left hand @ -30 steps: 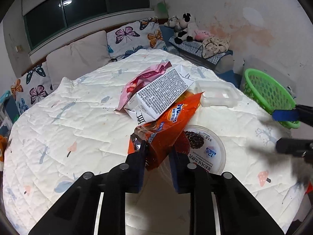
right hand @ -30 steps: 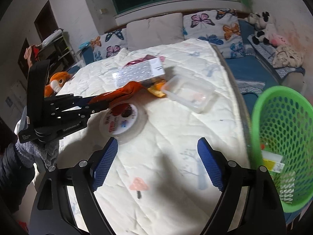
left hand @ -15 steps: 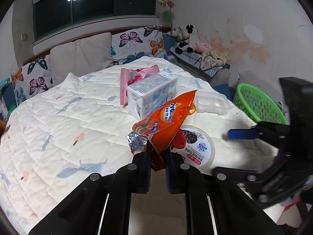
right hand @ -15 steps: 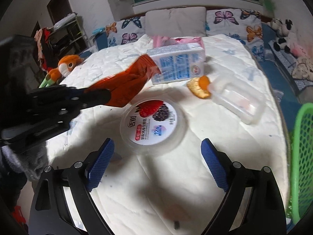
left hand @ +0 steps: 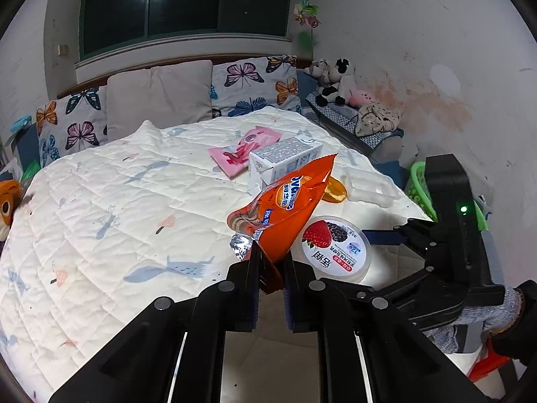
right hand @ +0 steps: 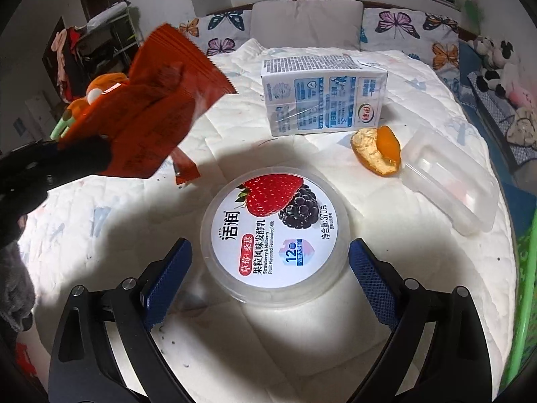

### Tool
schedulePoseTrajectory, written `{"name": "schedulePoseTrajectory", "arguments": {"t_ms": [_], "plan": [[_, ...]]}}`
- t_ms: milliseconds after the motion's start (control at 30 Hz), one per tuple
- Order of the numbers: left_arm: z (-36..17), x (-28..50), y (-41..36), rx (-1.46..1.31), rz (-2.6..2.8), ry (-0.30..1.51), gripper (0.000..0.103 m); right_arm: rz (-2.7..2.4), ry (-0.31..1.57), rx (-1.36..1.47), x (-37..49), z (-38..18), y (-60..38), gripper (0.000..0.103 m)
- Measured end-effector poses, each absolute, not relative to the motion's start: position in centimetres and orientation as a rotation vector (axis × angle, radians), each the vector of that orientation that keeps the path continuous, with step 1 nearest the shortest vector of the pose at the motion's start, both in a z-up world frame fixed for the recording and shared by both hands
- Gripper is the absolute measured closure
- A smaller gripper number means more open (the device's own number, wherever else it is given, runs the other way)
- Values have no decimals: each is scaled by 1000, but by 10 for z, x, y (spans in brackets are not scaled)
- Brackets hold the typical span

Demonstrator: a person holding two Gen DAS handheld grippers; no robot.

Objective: Collect trash
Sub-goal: 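Grasp the round white yogurt lid with the right gripper while the left lifts the snack bag, then carry the lid and snack bag over the green basket and open both grippers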

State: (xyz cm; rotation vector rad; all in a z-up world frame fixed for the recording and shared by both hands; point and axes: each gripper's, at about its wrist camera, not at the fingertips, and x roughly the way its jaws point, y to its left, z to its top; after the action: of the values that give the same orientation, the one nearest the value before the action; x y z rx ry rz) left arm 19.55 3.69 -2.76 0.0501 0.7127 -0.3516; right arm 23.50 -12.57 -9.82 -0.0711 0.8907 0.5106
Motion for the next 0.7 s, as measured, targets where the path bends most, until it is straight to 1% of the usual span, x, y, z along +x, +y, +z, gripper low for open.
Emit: {"name": "schedulePoseTrajectory", "arguments": {"t_ms": [67,100,133,467,700], "plan": [[-28,195,38,43,-350,714,91,505,892,-76,235,-99,-125,10],[-28,194,38,40,-349,715,91,495,890,-86,235,-99,-125,14],[-28,193,38,37,-349,717,91,494,888,-87,234,-99,-124,15],[-26,186,25,38,-372,707,91,490,844,-30,213,-84,-153,15],[-21,181,-1,50,-413,701,91,459,806,42,191,-67,-197,15]]}}
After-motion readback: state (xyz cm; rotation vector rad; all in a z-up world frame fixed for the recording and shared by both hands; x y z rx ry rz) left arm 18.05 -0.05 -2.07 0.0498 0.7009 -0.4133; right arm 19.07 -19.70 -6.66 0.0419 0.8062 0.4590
